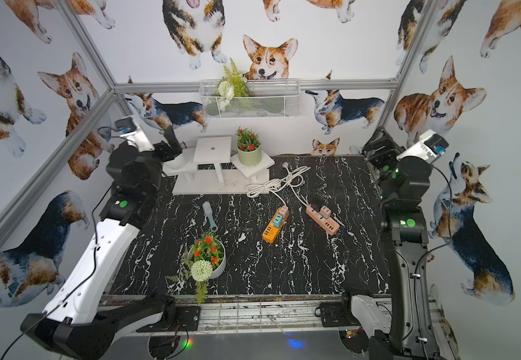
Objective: Pull the plug off the socket
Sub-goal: Adjust the socket at the center of the board.
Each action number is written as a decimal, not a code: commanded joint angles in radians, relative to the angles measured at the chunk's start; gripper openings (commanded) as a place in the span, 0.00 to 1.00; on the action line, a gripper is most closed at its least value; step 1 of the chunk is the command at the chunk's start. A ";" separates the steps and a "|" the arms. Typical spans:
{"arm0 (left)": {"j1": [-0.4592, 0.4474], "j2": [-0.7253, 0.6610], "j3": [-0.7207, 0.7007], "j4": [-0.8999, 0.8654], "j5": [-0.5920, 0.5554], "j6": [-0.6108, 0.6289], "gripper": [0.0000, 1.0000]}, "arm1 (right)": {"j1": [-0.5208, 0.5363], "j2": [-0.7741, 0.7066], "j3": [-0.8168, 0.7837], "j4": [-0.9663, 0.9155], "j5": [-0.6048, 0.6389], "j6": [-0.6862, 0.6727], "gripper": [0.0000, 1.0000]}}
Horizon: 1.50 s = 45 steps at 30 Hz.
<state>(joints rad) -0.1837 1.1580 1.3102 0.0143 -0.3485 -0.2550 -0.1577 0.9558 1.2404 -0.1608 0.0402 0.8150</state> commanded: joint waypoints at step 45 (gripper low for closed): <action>-0.625 0.386 0.108 -0.774 0.477 -0.303 0.87 | 0.466 0.406 0.471 -1.225 0.001 -0.059 1.00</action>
<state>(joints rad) -0.8001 1.5337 1.4612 -0.8284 0.0479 -0.5354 0.2840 1.3422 1.6939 -1.3357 0.0246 0.7788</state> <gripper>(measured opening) 0.892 0.996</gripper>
